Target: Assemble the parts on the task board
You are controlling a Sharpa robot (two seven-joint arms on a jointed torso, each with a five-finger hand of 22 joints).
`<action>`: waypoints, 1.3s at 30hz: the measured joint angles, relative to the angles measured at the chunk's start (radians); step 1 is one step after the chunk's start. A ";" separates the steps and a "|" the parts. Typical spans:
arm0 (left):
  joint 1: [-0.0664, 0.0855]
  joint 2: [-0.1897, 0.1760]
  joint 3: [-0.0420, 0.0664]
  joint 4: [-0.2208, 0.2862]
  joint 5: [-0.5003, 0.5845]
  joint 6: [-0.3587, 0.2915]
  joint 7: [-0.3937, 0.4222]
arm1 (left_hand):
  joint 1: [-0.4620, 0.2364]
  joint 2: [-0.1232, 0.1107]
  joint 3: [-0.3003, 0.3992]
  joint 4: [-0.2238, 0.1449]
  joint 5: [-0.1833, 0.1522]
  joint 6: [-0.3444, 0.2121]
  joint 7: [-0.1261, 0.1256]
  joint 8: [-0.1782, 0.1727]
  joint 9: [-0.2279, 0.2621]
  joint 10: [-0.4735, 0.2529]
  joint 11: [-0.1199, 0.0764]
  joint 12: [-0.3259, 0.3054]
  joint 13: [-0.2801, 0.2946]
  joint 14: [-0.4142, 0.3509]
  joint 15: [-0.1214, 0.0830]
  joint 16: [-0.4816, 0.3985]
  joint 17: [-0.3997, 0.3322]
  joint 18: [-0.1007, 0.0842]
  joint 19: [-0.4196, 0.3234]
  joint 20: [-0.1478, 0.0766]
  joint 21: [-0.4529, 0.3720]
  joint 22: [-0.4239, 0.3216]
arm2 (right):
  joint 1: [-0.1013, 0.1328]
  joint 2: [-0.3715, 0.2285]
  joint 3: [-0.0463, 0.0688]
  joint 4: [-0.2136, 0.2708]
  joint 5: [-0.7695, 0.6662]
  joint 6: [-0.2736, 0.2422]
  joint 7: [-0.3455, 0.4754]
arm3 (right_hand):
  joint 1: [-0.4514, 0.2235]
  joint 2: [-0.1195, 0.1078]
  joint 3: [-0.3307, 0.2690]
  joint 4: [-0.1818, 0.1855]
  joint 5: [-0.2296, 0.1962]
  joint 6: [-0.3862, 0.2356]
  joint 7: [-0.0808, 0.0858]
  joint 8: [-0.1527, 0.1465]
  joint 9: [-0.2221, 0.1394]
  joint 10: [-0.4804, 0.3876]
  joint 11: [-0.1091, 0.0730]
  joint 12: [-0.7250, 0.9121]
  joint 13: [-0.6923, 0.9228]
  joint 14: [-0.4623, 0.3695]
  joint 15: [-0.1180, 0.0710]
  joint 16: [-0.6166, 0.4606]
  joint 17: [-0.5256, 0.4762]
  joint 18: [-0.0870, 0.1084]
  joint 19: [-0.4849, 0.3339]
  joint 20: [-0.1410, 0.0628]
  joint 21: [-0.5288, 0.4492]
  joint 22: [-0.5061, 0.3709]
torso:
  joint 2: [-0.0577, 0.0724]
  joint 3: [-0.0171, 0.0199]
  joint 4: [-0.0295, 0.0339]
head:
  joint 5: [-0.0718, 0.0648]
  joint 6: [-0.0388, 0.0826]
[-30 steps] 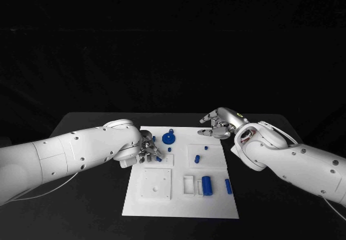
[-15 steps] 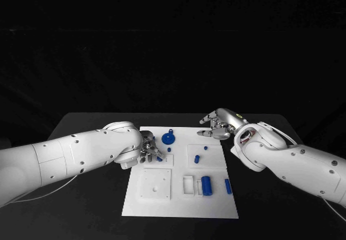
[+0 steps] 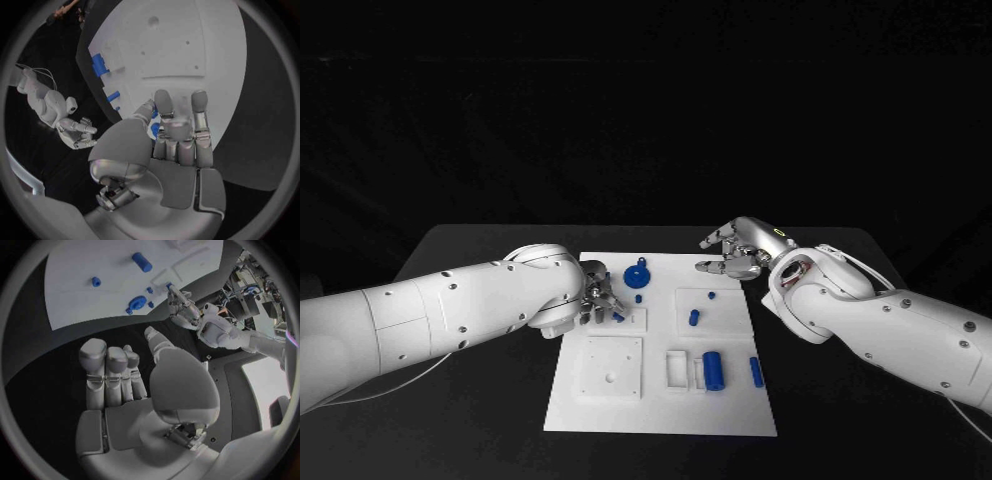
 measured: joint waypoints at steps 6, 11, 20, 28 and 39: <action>-0.003 -0.003 0.000 0.004 -0.007 0.001 -0.002 | 0.001 0.001 0.002 0.001 0.001 0.000 0.000 0.000 0.000 0.000 0.000 0.000 0.000 -0.001 0.001 0.000 0.002 0.000 -0.003 0.003 0.000 0.000 | -0.001 0.000 0.000 0.000 0.000 0.000 0.000 | 0.000 0.000 0.000 0.000 0.000 0.000 0.000 0.000 0.000 0.000 0.000 0.000 0.000 0.000 0.000 0.000 0.000 0.000 0.000 0.000 0.000 0.000 | 0.000 -0.0002 0.0000 | 0.000 0.000; -0.005 -0.005 0.000 0.005 -0.014 0.001 -0.004 | 0.001 0.001 0.004 0.003 0.001 0.000 0.000 0.001 0.000 0.000 0.000 0.000 0.000 -0.001 0.002 0.000 0.002 0.000 -0.004 0.003 0.000 0.000 | -0.001 -0.001 0.000 0.000 0.000 0.000 0.000 | 0.000 0.000 0.000 0.000 0.000 0.000 0.000 0.000 0.000 0.000 0.000 0.000 0.000 0.000 0.000 0.000 0.000 0.000 0.000 0.000 0.000 0.000 | 0.000 -0.0002 -0.0001 | 0.001 0.000; -0.008 -0.007 0.001 0.008 -0.029 -0.001 -0.005 | 0.000 0.002 0.005 0.002 0.003 0.000 0.000 0.006 0.000 0.000 0.000 0.000 -0.001 -0.001 0.002 0.000 0.003 0.000 -0.004 0.003 0.000 0.000 | -0.003 -0.002 0.000 0.000 0.000 0.001 -0.001 | 0.000 0.000 0.000 0.000 0.000 0.000 0.000 0.000 0.000 0.000 0.000 0.000 0.000 0.000 0.000 0.000 0.000 0.000 0.000 0.000 0.000 0.000 | 0.000 -0.0002 -0.0005 | 0.002 0.004; -0.009 -0.006 0.002 0.009 -0.041 -0.001 -0.005 | -0.003 0.005 0.008 0.004 0.005 0.000 0.000 0.009 0.027 0.000 0.000 0.000 -0.001 -0.001 0.002 0.000 0.003 0.000 -0.004 0.003 0.000 0.000 | -0.004 -0.002 0.000 0.000 0.000 0.001 -0.003 | 0.000 0.000 -0.003 0.003 0.000 0.000 0.000 0.000 0.000 0.000 0.000 0.000 0.000 0.000 0.000 0.000 0.000 0.000 0.000 0.000 -0.004 0.000 | 0.001 -0.0002 -0.0009 | 0.001 0.003; -0.011 -0.005 0.001 0.009 -0.047 -0.001 -0.004 | -0.010 0.011 -0.006 0.026 -0.006 0.000 0.000 0.009 0.090 0.000 0.000 0.001 -0.043 -0.001 0.002 0.000 -0.001 0.000 -0.004 0.003 0.000 0.000 | -0.006 -0.001 0.001 -0.001 0.000 0.001 -0.003 | 0.000 0.000 -0.003 0.003 0.000 0.000 0.000 0.000 0.000 0.000 0.000 0.000 0.000 0.000 0.000 0.000 0.000 0.000 0.000 0.000 -0.004 0.000 | 0.001 0.0003 -0.0007 | 0.001 0.002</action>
